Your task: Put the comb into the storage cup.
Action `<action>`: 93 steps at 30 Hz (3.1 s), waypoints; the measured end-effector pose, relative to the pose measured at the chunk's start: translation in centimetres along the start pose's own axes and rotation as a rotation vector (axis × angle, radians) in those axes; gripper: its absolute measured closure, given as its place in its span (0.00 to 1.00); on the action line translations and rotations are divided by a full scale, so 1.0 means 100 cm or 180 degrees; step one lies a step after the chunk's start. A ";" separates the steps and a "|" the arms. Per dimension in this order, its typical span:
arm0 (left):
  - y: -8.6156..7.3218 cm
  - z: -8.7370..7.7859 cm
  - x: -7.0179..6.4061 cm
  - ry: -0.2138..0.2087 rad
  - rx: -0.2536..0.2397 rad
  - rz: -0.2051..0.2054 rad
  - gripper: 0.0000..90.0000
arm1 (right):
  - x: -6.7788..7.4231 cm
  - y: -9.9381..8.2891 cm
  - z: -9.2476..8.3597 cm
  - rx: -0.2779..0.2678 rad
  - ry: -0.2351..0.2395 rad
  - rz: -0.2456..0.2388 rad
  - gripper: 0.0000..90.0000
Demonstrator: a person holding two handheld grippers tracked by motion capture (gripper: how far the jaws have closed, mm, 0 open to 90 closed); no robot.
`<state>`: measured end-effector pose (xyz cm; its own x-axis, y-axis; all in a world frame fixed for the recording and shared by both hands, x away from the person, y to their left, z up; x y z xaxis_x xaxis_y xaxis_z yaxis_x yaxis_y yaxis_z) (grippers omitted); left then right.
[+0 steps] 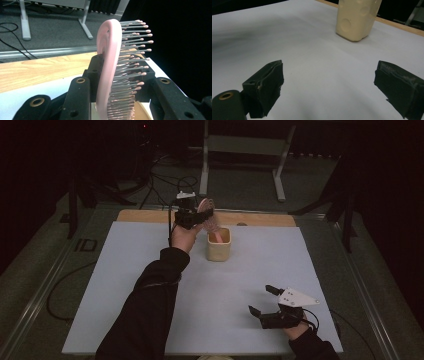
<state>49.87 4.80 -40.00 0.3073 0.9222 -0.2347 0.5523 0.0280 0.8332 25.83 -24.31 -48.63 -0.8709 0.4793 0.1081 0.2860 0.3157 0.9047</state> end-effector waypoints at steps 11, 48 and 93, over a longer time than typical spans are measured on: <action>-0.007 0.006 0.000 -0.0018 0.0075 0.0001 0.73 | 0.000 0.000 0.000 0.0006 -0.0001 -0.0003 0.10; -0.010 0.006 0.013 0.0020 0.0124 -0.0081 0.70 | 0.000 -0.001 0.001 0.0032 0.0015 0.0019 0.10; -0.009 -0.005 0.008 -0.0230 0.0310 0.0376 0.00 | 0.000 -0.001 0.002 0.0044 0.0029 0.0020 0.10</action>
<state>49.24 5.73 -40.72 0.4273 0.8867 -0.1764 0.5806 -0.1196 0.8053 25.86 -24.12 -48.82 -0.8726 0.4740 0.1176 0.2971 0.3241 0.8982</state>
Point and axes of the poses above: each handheld gripper's, and its own axes: z roughly forward along the jaws, y roughly out of its top, x roughly to its left, the point moved 2 cm from there along z, roughly forward along the jaws, and after that the axes turned 15 degrees about y, right-handed, at the moved point
